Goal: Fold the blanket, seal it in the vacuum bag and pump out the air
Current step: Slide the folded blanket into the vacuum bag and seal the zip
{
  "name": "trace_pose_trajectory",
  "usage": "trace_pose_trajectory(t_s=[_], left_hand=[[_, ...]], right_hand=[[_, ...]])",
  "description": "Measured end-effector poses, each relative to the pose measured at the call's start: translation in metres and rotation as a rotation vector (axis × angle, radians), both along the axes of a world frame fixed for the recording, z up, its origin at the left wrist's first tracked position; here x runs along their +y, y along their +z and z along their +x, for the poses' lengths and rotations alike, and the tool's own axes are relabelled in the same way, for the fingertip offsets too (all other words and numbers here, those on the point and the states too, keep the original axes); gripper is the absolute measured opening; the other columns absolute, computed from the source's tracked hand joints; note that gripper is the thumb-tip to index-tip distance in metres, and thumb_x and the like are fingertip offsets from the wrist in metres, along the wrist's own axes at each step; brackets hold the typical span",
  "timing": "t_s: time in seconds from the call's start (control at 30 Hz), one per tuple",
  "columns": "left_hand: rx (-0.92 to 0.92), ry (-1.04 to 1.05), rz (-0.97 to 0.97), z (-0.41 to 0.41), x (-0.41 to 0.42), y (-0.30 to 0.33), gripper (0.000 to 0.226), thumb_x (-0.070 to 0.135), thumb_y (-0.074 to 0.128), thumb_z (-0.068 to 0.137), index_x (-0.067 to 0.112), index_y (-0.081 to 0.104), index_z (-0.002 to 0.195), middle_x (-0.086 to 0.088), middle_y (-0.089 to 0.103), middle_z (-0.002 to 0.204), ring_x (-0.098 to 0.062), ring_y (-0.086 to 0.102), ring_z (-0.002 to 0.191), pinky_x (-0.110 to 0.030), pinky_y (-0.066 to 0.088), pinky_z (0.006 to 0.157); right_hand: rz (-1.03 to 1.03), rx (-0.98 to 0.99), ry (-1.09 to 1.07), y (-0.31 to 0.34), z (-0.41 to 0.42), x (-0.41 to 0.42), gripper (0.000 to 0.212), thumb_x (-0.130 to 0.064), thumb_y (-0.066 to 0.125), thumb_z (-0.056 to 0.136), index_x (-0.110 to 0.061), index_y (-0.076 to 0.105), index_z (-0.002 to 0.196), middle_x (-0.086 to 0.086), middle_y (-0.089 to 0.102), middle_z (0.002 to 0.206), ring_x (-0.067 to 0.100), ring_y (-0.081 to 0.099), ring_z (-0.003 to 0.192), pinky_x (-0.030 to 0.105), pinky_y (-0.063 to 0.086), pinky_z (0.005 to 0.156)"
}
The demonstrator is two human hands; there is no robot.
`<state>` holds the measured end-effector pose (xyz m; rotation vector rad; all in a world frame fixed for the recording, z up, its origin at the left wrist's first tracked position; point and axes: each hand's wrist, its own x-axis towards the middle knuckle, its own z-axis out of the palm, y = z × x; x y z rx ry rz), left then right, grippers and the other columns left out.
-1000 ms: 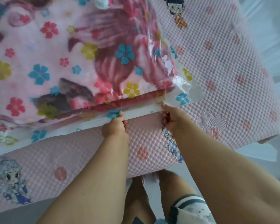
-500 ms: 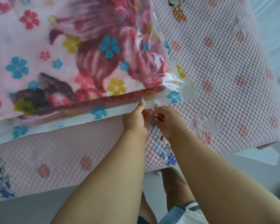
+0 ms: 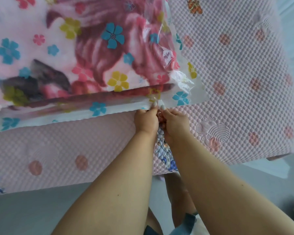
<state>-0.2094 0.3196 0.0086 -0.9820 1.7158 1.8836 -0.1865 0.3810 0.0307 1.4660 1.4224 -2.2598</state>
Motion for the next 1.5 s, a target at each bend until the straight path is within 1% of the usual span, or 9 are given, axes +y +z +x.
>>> trace_pose_trajectory(t_s=[0.2,0.4,0.57,0.77,0.9,1.07,1.23,1.4,1.5], left_hand=[[0.002,0.095,0.088,0.004,0.001,-0.003,0.024,0.014,0.066,0.088,0.01,0.064,0.065,-0.01,0.065,0.07,-0.024,0.062,0.069,-0.04,0.054,0.069],[0.012,0.081,0.174,0.01,0.0,0.001,0.024,0.023,0.062,0.093,0.006,0.067,0.077,-0.014,0.066,0.072,-0.026,0.063,0.064,-0.041,0.054,0.063],[-0.019,0.035,0.228,0.008,0.005,0.009,0.029,0.032,0.073,0.083,0.003,0.072,0.08,-0.014,0.072,0.079,-0.025,0.068,0.068,-0.034,0.055,0.065],[-0.105,0.146,0.074,0.003,0.018,0.011,0.034,0.029,0.079,0.077,0.014,0.069,0.048,0.004,0.068,0.055,-0.014,0.067,0.056,-0.026,0.053,0.054],[-0.208,0.291,-0.012,-0.006,0.0,0.011,0.036,0.036,0.078,0.076,0.005,0.061,0.065,-0.013,0.07,0.076,-0.028,0.068,0.072,-0.042,0.058,0.077],[-0.272,0.461,0.042,-0.014,-0.027,0.017,0.041,0.037,0.074,0.082,0.008,0.054,0.061,0.005,0.051,0.037,-0.008,0.046,0.033,-0.025,0.046,0.051],[-0.24,0.508,0.146,-0.014,-0.045,0.026,0.023,0.026,0.076,0.081,0.009,0.062,0.079,0.004,0.058,0.049,-0.008,0.052,0.042,-0.024,0.05,0.052],[-0.201,0.501,0.218,-0.012,-0.061,0.024,0.009,0.016,0.071,0.085,0.01,0.065,0.086,-0.001,0.064,0.072,-0.009,0.057,0.058,-0.022,0.052,0.058],[-0.206,0.526,0.196,-0.01,-0.064,0.02,0.009,0.013,0.069,0.088,0.008,0.063,0.083,-0.003,0.065,0.075,-0.009,0.059,0.061,-0.021,0.051,0.06]], right_hand=[[-0.013,-0.036,0.004,-0.001,-0.008,-0.001,0.028,-0.002,0.062,0.087,-0.003,0.052,0.061,0.009,0.052,0.052,0.01,0.047,0.036,0.017,0.035,0.035],[0.084,-0.047,0.161,0.002,-0.009,0.013,0.04,-0.031,0.069,0.085,-0.008,0.057,0.054,0.009,0.059,0.054,0.015,0.052,0.041,0.022,0.039,0.039],[0.133,-0.046,0.073,0.002,-0.009,0.01,0.029,-0.02,0.068,0.086,-0.007,0.054,0.064,0.008,0.058,0.058,0.019,0.053,0.048,0.024,0.044,0.045],[0.175,-0.146,-0.014,0.0,-0.013,0.009,0.023,-0.006,0.067,0.08,-0.008,0.054,0.062,0.005,0.059,0.055,0.015,0.054,0.044,0.021,0.043,0.044],[0.128,-0.19,-0.064,0.0,-0.014,0.007,0.021,-0.006,0.069,0.08,-0.006,0.054,0.066,0.006,0.054,0.057,0.013,0.05,0.041,0.022,0.044,0.046],[0.101,-0.198,-0.185,0.0,-0.014,0.004,0.026,-0.002,0.073,0.077,-0.006,0.052,0.062,0.004,0.052,0.05,0.007,0.044,0.031,0.016,0.037,0.037],[0.04,-0.134,-0.136,0.003,-0.015,0.005,0.019,-0.002,0.067,0.081,-0.007,0.053,0.07,0.005,0.055,0.058,0.009,0.051,0.04,0.02,0.04,0.042],[-0.137,-0.054,-0.231,0.006,-0.028,0.017,0.018,-0.013,0.065,0.088,-0.004,0.061,0.103,0.006,0.067,0.081,0.015,0.065,0.066,0.028,0.055,0.055],[-0.116,-0.13,-0.252,0.002,-0.029,0.022,0.013,-0.004,0.068,0.085,-0.005,0.059,0.094,0.005,0.063,0.083,0.015,0.062,0.068,0.025,0.053,0.05]])
